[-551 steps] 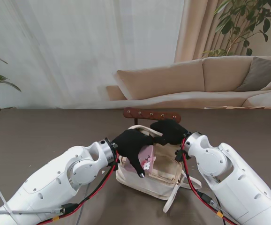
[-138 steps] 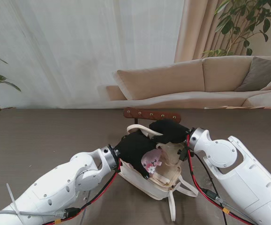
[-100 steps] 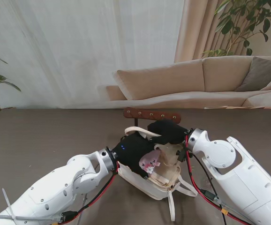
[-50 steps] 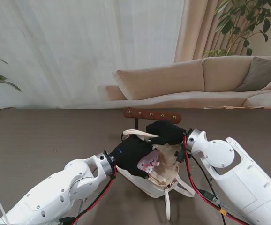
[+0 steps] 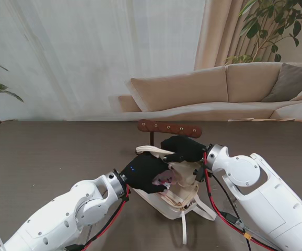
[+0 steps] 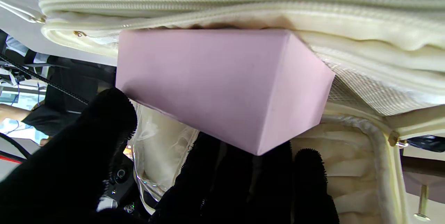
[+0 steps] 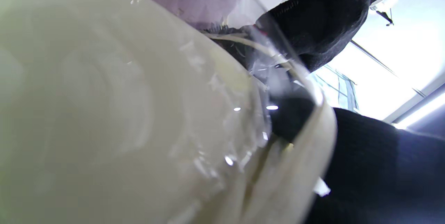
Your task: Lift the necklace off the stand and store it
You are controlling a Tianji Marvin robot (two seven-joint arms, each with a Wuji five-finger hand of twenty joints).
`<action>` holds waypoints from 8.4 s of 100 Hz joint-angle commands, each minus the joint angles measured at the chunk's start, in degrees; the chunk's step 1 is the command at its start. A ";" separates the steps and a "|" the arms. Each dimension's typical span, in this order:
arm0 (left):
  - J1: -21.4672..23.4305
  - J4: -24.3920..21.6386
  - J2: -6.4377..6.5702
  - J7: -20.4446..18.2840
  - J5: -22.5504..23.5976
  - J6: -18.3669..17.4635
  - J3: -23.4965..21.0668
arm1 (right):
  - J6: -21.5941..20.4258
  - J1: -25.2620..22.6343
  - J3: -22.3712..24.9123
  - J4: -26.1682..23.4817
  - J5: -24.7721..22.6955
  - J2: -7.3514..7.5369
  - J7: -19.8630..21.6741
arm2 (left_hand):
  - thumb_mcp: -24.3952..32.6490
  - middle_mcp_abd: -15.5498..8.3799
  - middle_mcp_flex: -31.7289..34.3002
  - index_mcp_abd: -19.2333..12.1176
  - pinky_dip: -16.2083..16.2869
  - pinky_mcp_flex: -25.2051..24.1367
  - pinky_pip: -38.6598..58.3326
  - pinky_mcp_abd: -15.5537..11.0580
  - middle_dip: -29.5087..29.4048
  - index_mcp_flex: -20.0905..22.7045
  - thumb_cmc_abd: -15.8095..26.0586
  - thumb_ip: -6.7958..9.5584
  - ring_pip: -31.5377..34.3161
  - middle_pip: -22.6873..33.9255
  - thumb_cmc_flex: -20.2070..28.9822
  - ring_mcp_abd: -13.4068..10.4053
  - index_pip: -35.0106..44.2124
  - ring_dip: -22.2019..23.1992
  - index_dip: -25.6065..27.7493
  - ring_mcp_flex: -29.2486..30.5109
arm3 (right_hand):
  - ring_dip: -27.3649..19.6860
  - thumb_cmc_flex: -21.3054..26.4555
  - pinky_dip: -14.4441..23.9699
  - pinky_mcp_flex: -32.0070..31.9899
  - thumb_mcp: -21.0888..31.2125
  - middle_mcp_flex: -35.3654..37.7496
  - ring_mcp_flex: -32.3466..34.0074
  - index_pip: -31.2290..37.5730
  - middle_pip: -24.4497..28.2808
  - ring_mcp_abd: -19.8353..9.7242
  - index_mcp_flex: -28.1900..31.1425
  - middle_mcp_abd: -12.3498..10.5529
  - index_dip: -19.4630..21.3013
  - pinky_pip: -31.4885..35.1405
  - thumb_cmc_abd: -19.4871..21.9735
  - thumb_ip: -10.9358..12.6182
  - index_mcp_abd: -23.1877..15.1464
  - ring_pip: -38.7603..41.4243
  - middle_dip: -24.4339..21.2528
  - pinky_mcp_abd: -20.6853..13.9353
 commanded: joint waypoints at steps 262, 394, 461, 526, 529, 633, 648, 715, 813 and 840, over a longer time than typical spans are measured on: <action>27.63 -23.34 2.04 -22.69 -14.52 2.16 -20.81 | 2.94 0.84 -5.57 0.54 -0.57 -1.72 -1.35 | -8.01 1.39 16.91 -2.55 7.81 16.57 19.35 8.61 8.03 17.29 11.19 1.86 4.43 3.29 9.89 5.79 12.81 12.01 12.70 21.81 | 0.82 -0.08 1.47 5.89 0.00 0.97 0.47 1.71 -0.01 -4.40 5.13 -3.43 0.50 2.53 0.20 -0.16 -28.02 0.91 0.31 -1.55; 34.73 -23.52 0.13 -15.31 -8.12 10.38 -39.26 | -2.39 -2.40 -6.40 -0.55 -1.81 -1.48 -3.61 | -4.14 2.49 7.01 0.16 14.11 6.32 19.49 7.99 12.20 6.55 8.22 2.89 3.02 3.38 7.27 7.13 1.11 10.82 7.57 19.53 | -4.97 -4.42 0.74 0.26 -0.33 -3.15 0.16 -4.26 -6.33 -2.62 -3.00 -3.00 -12.09 -0.88 -0.83 1.09 -21.64 -13.05 -3.87 0.96; 22.15 -7.52 0.73 -21.11 -17.73 16.96 -27.33 | -6.83 -3.23 -6.95 0.56 -3.98 -0.75 -3.60 | -7.83 4.87 -8.84 -13.43 20.33 -2.76 11.68 3.06 14.24 -19.34 6.26 2.73 -1.00 0.60 4.46 7.51 -12.11 5.20 -7.25 8.76 | -8.01 -18.65 -0.18 -7.38 -6.46 -14.49 -5.43 -11.00 -8.57 -2.40 -3.59 -2.98 -11.67 -5.50 -0.15 5.94 -20.58 -32.49 -9.13 0.70; 23.17 -3.47 -2.59 -7.42 -25.54 13.25 -25.81 | -8.58 -7.03 -4.98 -1.24 -8.84 -0.74 -7.34 | -14.05 2.27 8.74 -10.61 20.17 6.73 24.27 7.17 24.27 11.28 4.91 -0.35 5.46 12.00 28.32 8.53 24.55 11.84 16.12 23.16 | -11.47 -22.80 -0.43 -14.42 -11.30 -24.09 -15.35 -17.72 -11.54 -0.70 -3.81 -2.70 -3.38 -9.88 4.24 12.58 -22.04 -38.47 -12.73 0.51; 23.18 -3.37 -2.70 -7.20 -26.06 13.24 -25.74 | -8.73 -7.42 -4.79 -1.50 -9.43 -0.80 -7.93 | -14.34 2.27 9.31 -10.09 20.09 6.92 24.67 7.33 25.13 12.02 5.26 -0.35 5.73 12.55 29.04 8.58 26.00 12.17 16.17 23.75 | -12.20 -23.24 -0.87 -15.98 -11.70 -25.56 -17.12 -18.66 -12.09 -0.27 -3.91 -2.55 -1.87 -11.32 4.33 12.99 -22.30 -39.64 -13.42 0.69; 30.74 -12.53 -1.49 -18.29 -37.39 13.15 -32.17 | -15.24 -11.67 -6.77 -3.36 -34.56 -1.86 -25.47 | -20.75 3.83 12.11 0.35 21.79 6.07 26.13 7.33 51.48 4.52 13.87 -0.80 22.99 17.09 45.38 3.52 40.51 25.89 27.75 22.82 | -16.83 -24.27 -3.00 -24.46 -11.75 -33.53 -26.80 -23.42 -13.57 -1.69 -13.84 -5.96 -3.61 -19.34 2.02 12.75 -27.02 -45.46 -17.14 -1.34; 31.54 -13.30 -1.59 -19.40 -41.13 13.26 -32.88 | -15.47 -11.55 -6.98 -2.52 -38.21 -1.72 -27.19 | -21.26 4.25 12.87 0.78 22.59 6.17 26.84 7.68 54.35 5.08 14.45 -0.99 27.75 19.94 45.81 2.18 40.60 28.96 30.28 23.48 | -17.15 -25.09 -3.22 -26.09 -11.90 -37.31 -29.55 -23.91 -14.26 -1.97 -16.16 -6.37 -4.30 -19.98 1.76 12.49 -27.10 -46.18 -17.51 -1.96; 33.22 -15.86 -1.13 -22.47 -42.92 15.46 -34.52 | -13.53 -13.61 -5.71 -8.23 -50.10 -1.02 -32.52 | -17.64 6.32 16.15 2.50 25.48 7.51 31.12 9.74 55.64 9.06 11.30 -1.00 38.78 25.58 42.29 2.23 38.48 32.91 30.50 26.33 | -20.06 -26.66 -5.13 -30.08 -12.87 -44.09 -35.52 -25.59 -15.24 -2.17 -19.63 -7.06 -6.71 -25.09 3.73 12.93 -27.87 -50.08 -19.98 -2.26; 37.79 -23.06 0.65 -30.65 -42.79 15.69 -39.07 | -14.33 -9.08 -10.15 -2.72 -56.51 0.25 -33.93 | -5.90 6.64 19.26 2.24 25.49 8.46 31.68 10.58 56.97 11.72 5.12 -1.83 38.46 24.66 36.27 4.21 39.53 32.91 29.84 28.69 | -21.35 -24.02 -6.62 -28.42 -7.34 -35.07 -30.09 -20.54 -15.18 -5.39 -14.98 -12.34 -6.34 -23.00 6.14 12.51 -26.79 -49.78 -21.14 -3.96; 41.17 -28.19 1.69 -35.03 -41.09 15.90 -41.38 | -13.90 -9.11 -10.30 -2.37 -55.02 0.22 -32.34 | -5.22 6.26 19.75 1.72 25.35 9.29 31.82 10.63 56.58 11.95 4.71 -1.97 38.06 24.44 35.68 4.19 39.31 32.91 29.79 29.27 | -21.17 -24.01 -7.01 -28.41 -7.55 -35.08 -29.58 -20.45 -15.19 -5.38 -15.19 -12.10 -6.41 -22.78 7.21 12.73 -26.74 -49.55 -21.02 -4.03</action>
